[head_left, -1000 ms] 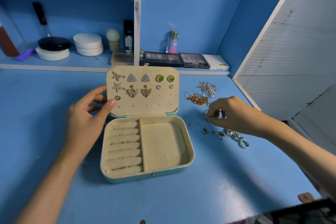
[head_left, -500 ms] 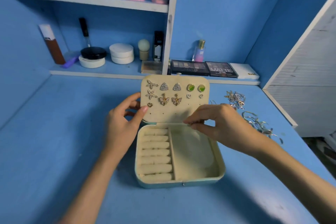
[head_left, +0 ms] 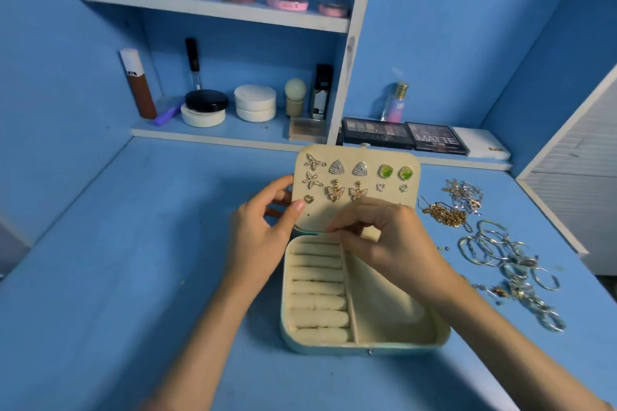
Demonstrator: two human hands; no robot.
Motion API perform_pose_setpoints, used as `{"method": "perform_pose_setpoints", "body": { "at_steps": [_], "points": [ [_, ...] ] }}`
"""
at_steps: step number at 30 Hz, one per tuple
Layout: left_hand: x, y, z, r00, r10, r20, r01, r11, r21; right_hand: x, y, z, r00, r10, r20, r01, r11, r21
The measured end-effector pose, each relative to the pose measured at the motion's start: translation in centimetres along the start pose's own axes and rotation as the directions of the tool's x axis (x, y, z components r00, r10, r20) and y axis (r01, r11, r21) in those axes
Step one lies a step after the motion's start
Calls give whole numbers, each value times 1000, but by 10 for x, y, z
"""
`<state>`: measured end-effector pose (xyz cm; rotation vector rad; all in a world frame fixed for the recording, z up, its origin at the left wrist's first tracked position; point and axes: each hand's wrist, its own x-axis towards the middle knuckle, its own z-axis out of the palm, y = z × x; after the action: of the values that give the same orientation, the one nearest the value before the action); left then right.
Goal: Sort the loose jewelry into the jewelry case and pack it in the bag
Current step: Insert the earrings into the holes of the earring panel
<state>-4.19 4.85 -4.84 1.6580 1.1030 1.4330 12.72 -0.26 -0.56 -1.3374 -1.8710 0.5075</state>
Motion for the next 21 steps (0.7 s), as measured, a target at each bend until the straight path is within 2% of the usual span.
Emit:
{"method": "perform_pose_setpoints", "body": {
  "at_steps": [9, 17, 19, 21],
  "points": [
    [0, -1, 1, 1000, -14, 2, 14, 1000, -5, -1, 1, 5, 993, 109, 43, -115, 973, 199],
    [0, 0, -1, 999, -27, 18, 26, 1000, 15, -3, -4, 7, 963, 268, 9, -246, 867, 433],
    [0, 1, -1, 999, -31, 18, 31, 999, 17, -3, -5, 7, 963, 271, -2, -246, 876, 416],
    [0, 0, -1, 999, -32, 17, 32, 999, 15, -3, -4, 7, 968, 249, -32, -226, 922, 315]
  ]
}}
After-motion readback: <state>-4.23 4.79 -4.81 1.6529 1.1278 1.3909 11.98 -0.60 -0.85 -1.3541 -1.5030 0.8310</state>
